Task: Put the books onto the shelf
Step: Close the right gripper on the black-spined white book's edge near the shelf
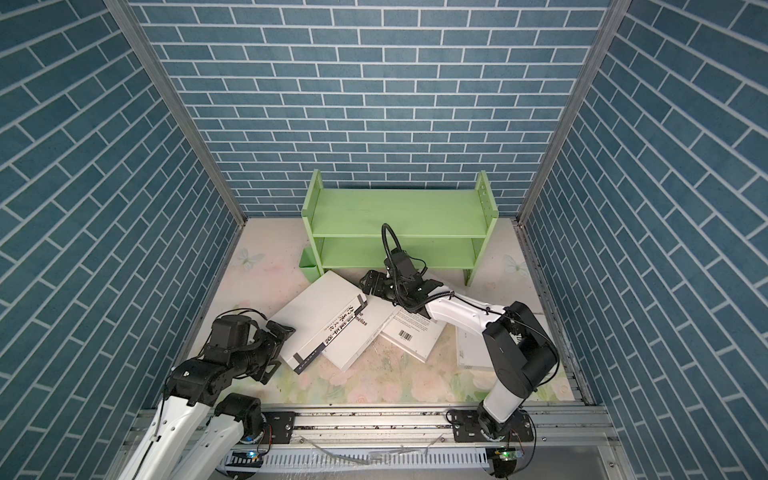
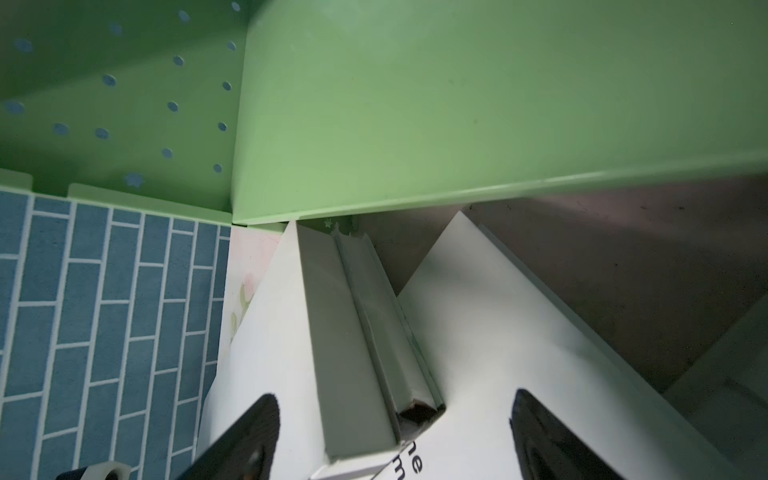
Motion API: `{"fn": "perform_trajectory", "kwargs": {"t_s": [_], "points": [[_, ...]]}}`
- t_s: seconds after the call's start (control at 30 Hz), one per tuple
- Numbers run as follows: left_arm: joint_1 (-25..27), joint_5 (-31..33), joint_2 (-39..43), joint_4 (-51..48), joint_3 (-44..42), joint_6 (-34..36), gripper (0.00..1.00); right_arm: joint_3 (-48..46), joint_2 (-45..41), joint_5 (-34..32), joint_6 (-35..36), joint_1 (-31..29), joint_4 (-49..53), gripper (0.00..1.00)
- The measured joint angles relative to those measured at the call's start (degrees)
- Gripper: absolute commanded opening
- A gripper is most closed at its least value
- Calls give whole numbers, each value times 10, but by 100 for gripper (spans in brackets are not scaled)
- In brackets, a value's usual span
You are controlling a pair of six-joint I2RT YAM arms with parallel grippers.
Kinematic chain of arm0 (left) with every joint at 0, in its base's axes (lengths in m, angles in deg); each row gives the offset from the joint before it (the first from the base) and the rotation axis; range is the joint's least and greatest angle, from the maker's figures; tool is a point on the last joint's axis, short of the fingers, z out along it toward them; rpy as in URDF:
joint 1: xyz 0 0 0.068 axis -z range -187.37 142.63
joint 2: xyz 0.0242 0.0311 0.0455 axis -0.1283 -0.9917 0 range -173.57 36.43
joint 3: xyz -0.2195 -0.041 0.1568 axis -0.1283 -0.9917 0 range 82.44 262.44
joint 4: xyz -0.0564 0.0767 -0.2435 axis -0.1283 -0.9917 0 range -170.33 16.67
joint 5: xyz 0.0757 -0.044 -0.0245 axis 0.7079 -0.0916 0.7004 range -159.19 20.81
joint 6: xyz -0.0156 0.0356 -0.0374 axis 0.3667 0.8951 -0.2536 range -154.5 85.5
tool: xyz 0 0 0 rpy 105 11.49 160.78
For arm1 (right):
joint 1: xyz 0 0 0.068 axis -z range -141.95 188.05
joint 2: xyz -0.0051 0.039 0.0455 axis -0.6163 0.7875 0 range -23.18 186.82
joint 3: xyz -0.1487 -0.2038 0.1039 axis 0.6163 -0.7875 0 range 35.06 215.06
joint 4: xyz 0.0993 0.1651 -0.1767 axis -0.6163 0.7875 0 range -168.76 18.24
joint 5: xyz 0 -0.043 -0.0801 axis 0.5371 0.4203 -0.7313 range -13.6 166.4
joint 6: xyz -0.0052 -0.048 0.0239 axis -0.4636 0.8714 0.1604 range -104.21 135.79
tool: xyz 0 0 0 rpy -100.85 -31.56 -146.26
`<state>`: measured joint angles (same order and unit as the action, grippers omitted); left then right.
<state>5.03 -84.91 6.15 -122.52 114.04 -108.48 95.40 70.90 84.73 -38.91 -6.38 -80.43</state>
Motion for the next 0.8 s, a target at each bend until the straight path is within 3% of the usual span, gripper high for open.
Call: {"fn": "perform_trajectory", "kwargs": {"t_s": [0.23,0.8], "points": [[0,-16,-16,5,4,6,92,-10,0,-21,-79,-11,-12,87],[0,-65,-81,81,85,7,87,-21,26,5,-199,-34,-96,85]]}}
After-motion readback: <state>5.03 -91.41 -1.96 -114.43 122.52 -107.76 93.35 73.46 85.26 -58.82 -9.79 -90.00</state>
